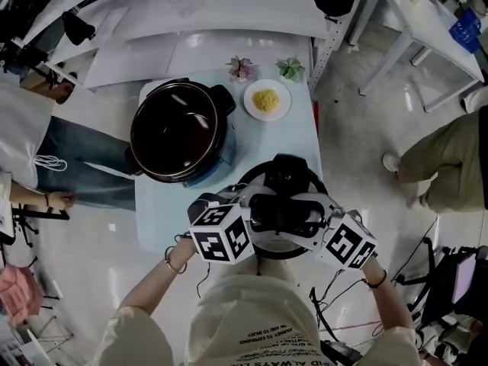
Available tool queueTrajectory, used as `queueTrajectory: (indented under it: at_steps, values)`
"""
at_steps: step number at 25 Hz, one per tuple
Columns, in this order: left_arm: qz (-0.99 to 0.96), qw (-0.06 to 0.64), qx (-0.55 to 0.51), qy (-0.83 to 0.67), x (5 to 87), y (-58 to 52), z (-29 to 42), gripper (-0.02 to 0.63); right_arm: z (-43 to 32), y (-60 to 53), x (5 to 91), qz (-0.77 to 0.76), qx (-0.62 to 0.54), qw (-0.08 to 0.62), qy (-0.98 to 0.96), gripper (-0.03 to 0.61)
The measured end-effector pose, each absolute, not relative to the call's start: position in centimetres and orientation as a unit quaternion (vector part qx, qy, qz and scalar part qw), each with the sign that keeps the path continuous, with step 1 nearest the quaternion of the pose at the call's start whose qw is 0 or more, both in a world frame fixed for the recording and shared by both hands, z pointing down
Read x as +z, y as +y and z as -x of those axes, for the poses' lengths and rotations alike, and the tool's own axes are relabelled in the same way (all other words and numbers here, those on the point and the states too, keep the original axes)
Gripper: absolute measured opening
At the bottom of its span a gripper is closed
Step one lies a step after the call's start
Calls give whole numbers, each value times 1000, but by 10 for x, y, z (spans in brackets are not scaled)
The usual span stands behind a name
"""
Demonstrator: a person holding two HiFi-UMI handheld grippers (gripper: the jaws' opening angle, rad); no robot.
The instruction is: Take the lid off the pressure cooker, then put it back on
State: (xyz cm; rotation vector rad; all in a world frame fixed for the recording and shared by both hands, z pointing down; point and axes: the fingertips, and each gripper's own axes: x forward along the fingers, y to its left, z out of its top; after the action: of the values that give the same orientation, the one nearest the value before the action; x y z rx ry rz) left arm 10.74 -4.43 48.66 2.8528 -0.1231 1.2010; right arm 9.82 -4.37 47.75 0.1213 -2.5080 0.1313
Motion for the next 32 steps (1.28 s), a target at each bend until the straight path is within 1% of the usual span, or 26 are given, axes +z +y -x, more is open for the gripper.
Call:
queueTrajectory:
  at_steps: [18,23,32]
  values:
    - [-915,-18,386,-119,402,-51,-73,291,-64,-47,395,0,-28,283,-959,276]
    - [-911,-33,387,-140,382,-57,-49,291,-40,-52,375,12,-51,270,-961,276]
    - [-911,-37,380,-158,361,-70,6,291,15,-65,353,20,-66,277,-959,275]
